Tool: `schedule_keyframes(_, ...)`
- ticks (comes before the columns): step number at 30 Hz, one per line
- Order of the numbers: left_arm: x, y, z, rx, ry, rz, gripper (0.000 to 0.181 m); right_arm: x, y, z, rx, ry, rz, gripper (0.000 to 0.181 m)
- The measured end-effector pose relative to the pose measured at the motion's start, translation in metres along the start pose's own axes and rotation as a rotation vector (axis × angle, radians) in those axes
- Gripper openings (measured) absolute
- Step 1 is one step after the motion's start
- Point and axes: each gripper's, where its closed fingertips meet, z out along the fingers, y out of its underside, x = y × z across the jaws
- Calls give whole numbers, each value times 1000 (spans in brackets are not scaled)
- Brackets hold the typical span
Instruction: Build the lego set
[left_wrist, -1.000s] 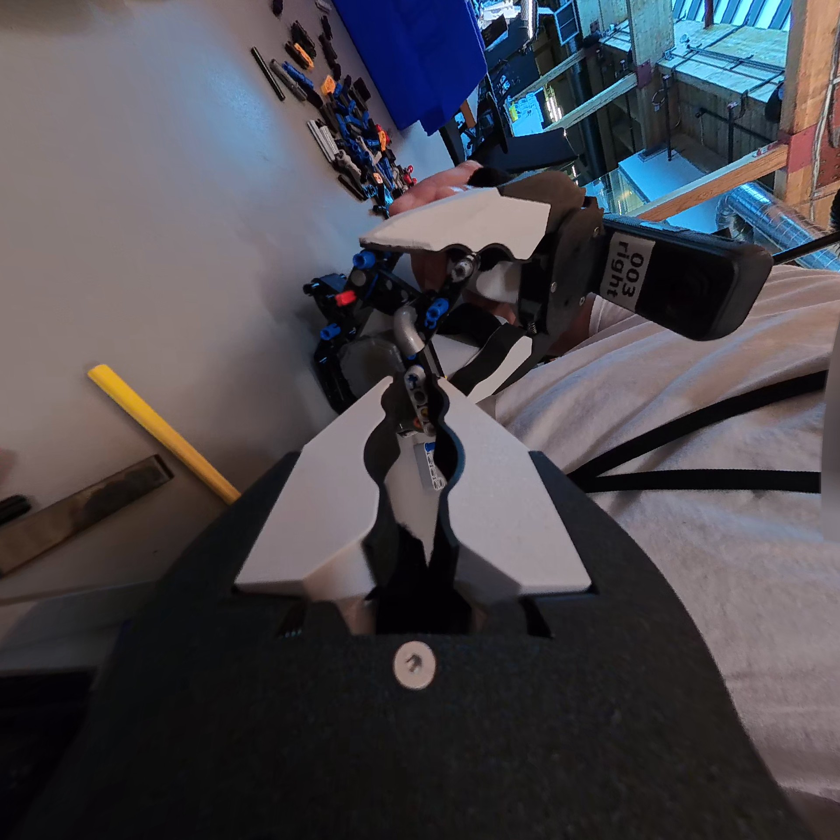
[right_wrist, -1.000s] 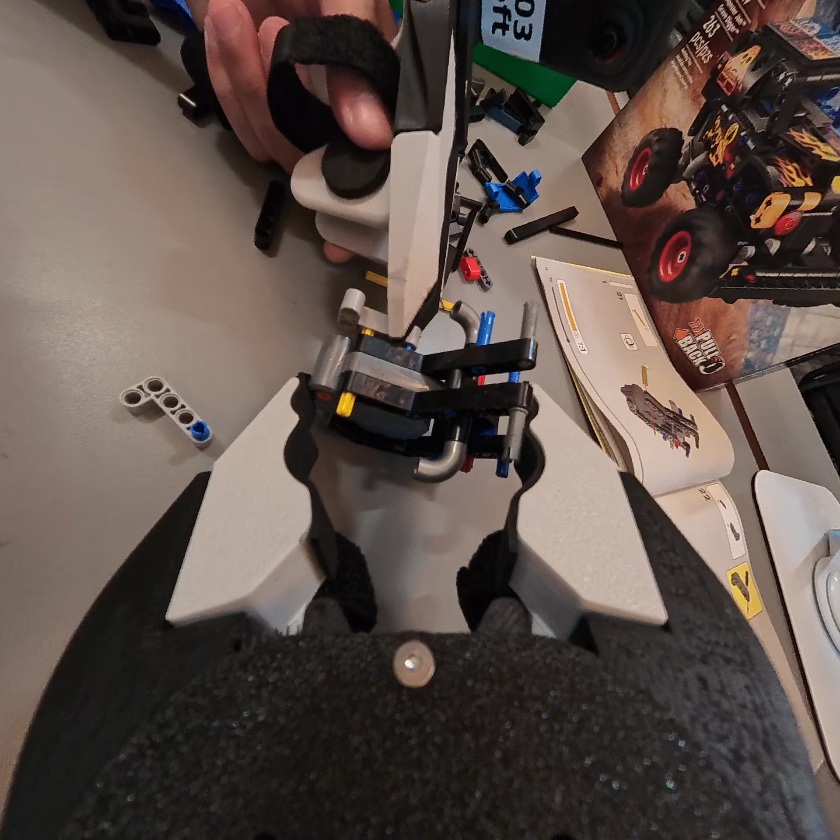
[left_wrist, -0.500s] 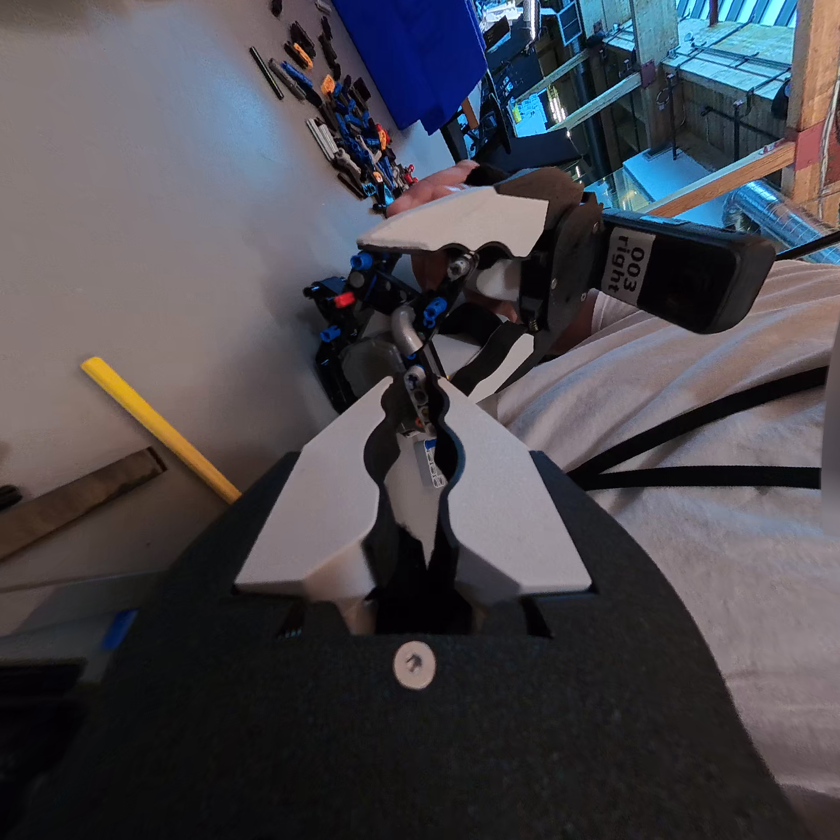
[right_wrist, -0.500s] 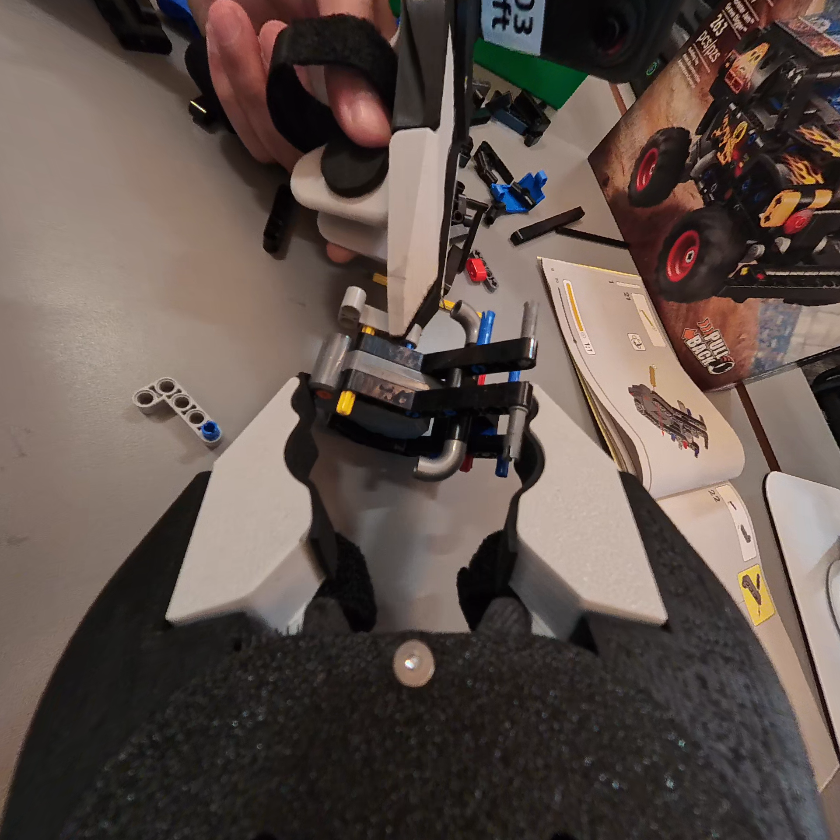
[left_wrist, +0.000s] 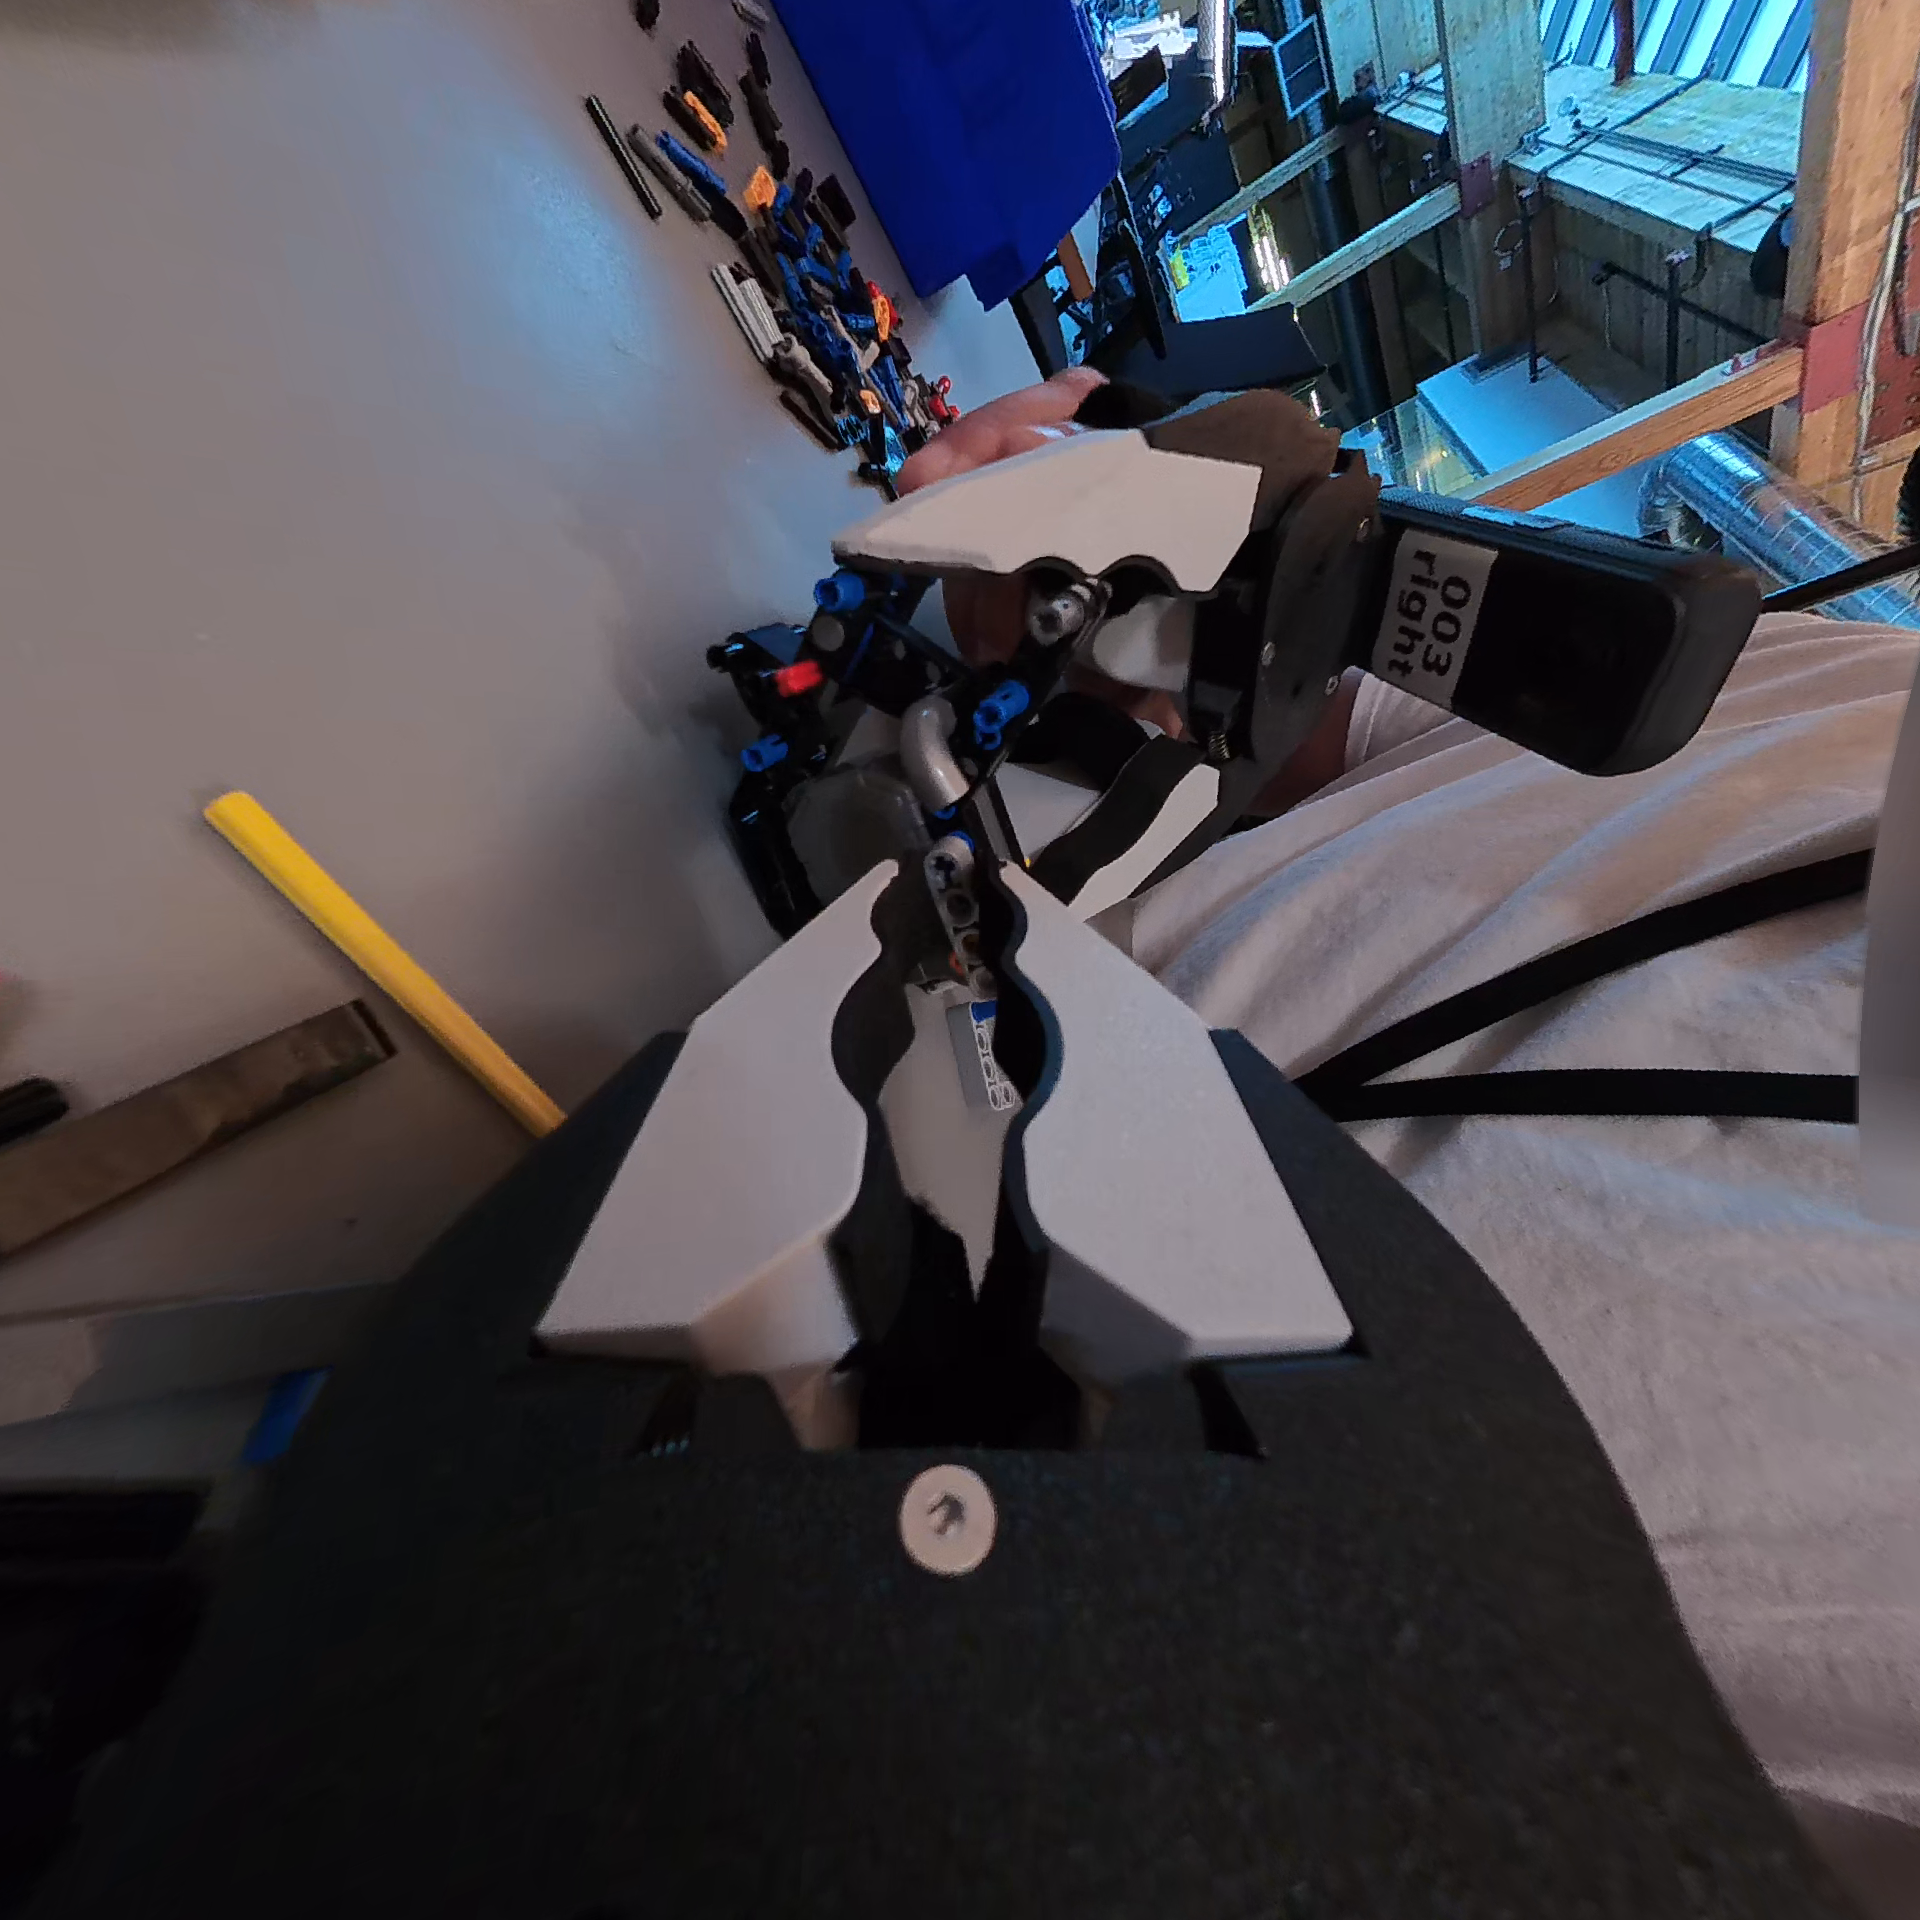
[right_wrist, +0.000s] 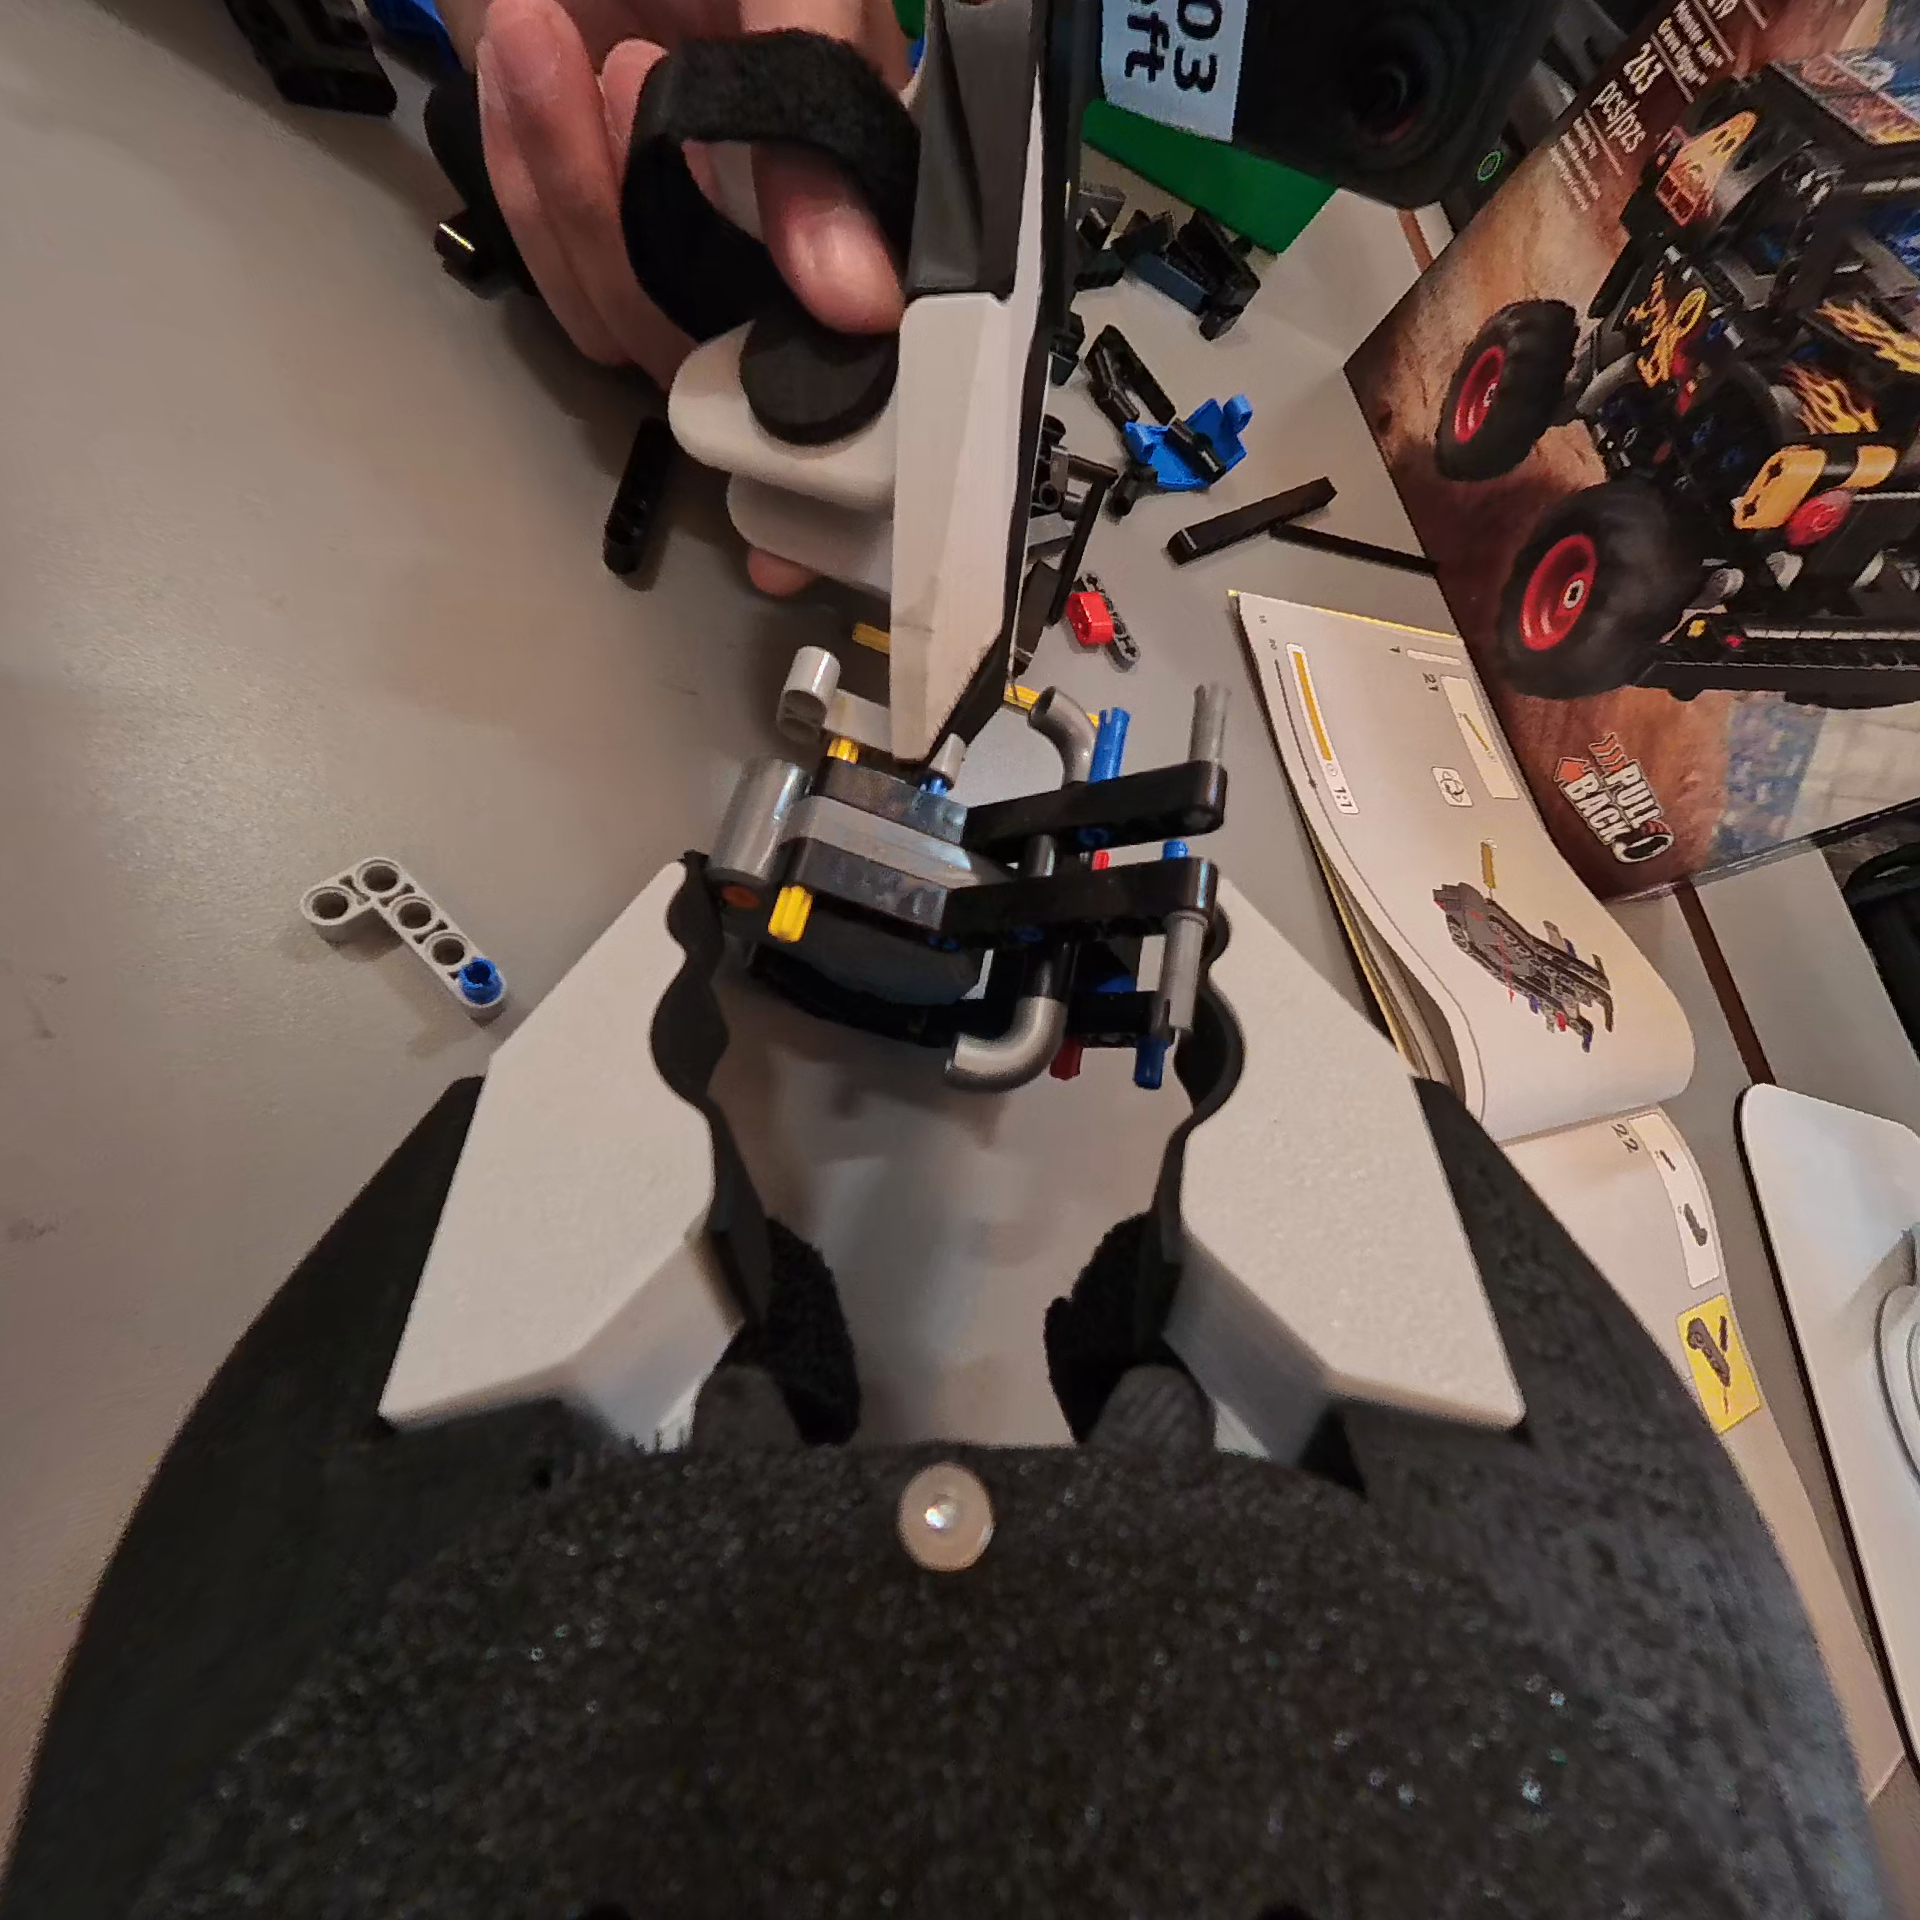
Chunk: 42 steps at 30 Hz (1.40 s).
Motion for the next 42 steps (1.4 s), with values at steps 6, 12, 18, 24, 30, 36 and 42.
schedule_keyframes(6, 0, 0, 0, 2, 5, -14, 7, 0, 1, 0, 6, -6, 10, 89)
schedule_keyframes(12, -3, -2, -3, 11, -15, -13, 6, 0, 2, -2, 0, -13, 17, 88)
schedule_keyframes(18, -4, 0, -5, 5, -49, 28, 6, 8, 9, -3, 6, -25, 71, 89)
schedule_keyframes(24, -3, -12, -12, 64, -42, 1, 6, 7, 8, -4, 11, -14, 57, 89)
schedule_keyframes(30, -1, 12, -9, -32, -225, 85, 6, 11, 13, -5, -9, -35, 141, 89)
schedule_keyframes(36, -10, 35, 6, -191, -424, 253, 6, 12, 18, -7, -6, -77, 185, 89)
schedule_keyframes(42, -11, 34, 19, -202, -382, 237, 7, 12, 21, -10, 4, -105, 202, 89)
